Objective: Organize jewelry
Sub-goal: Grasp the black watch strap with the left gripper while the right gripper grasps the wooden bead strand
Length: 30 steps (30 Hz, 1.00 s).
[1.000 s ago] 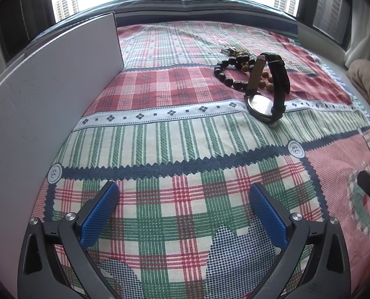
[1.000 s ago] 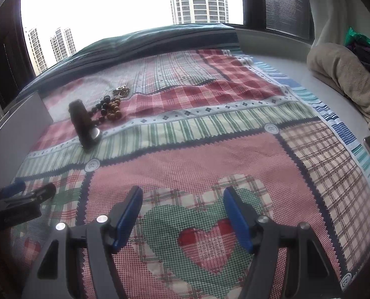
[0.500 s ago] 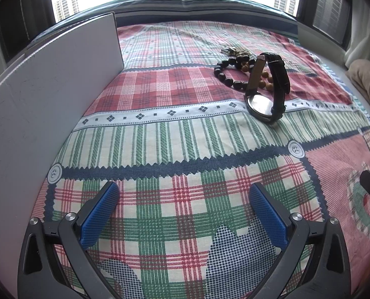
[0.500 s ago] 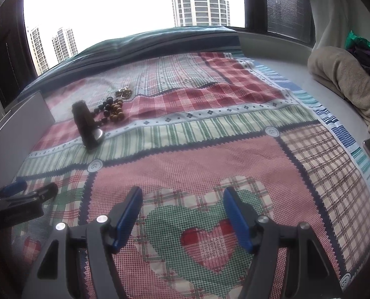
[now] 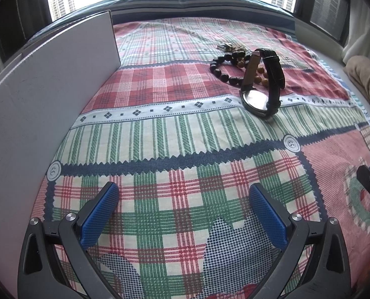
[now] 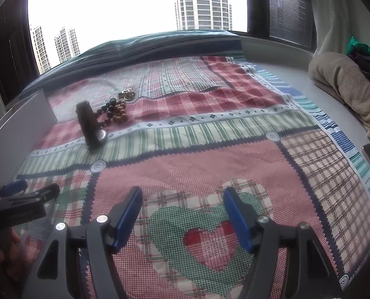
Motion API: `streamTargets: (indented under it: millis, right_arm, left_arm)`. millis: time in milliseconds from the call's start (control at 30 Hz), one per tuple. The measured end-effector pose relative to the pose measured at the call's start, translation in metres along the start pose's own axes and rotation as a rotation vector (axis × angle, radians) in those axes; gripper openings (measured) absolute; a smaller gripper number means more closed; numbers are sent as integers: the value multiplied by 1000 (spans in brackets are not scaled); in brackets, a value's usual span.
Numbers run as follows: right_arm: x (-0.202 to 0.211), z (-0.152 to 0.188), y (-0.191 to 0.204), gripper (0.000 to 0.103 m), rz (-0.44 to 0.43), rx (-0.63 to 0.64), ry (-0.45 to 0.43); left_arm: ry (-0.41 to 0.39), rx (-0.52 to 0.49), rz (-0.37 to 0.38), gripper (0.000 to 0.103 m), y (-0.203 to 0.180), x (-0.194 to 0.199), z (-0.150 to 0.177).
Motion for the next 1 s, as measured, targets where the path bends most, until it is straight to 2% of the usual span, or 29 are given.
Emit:
streamTargets:
  millis: [100, 233, 333, 400, 467, 500, 533, 567, 600, 633, 667, 833, 900, 1000]
  right_arm:
    - [0, 1, 0, 69, -1, 0, 2]
    - [-1, 1, 1, 69, -4, 4, 4]
    - [-1, 1, 1, 69, -4, 6, 5]
    - [0, 1, 0, 69, -4, 3, 2]
    - [1, 1, -1, 69, -5, -4, 0]
    - [1, 1, -3, 69, -6, -7, -2]
    - [1, 1, -4, 69, -7, -13, -2]
    - [1, 1, -6, 69, -10, -19, -3]
    - [1, 1, -7, 69, -13, -25, -3]
    - [1, 1, -8, 69, -20, -32, -1]
    - [0, 0, -9, 69, -33, -39, 6]
    - [-26, -30, 3, 69, -163, -39, 98]
    - [-39, -57, 15, 69, -194, -18, 99]
    - [-61, -96, 46, 68, -200, 88, 86]
  left_arm:
    - [-31, -8, 113, 102, -14, 13, -12]
    - [-89, -64, 88, 102, -45, 17, -48]
    - [-81, -77, 71, 102, -70, 0, -74]
    - [-80, -80, 10, 102, -78, -18, -89]
    - [-92, -76, -37, 88, -80, -26, -95]
    - [-93, -70, -30, 70, -78, -27, -95]
    - [-90, -61, 3, 58, -75, -27, -95]
    - [-86, -51, 43, 54, -71, -26, -93]
    - [-84, -41, 74, 45, -66, -25, -90]
    - [-85, -38, 87, 30, -62, -23, -88]
    - [-87, -42, 95, 22, -58, -21, -86]
    - [-88, -34, 151, 10, -35, -6, -76]
    - [-84, -21, 155, 10, -24, -1, -71]
    - [-70, -9, 157, 10, -8, 6, -61]
Point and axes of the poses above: each gripper's, at about its wrist camera, not at the fingertips, and x roughly against the way its jaws point, y to its left, z to its underside, the point moved 5 cm from there along -x, roughly the way its jaws point, and after that the axes turned 8 degrees about y, right-handed, at the moved point
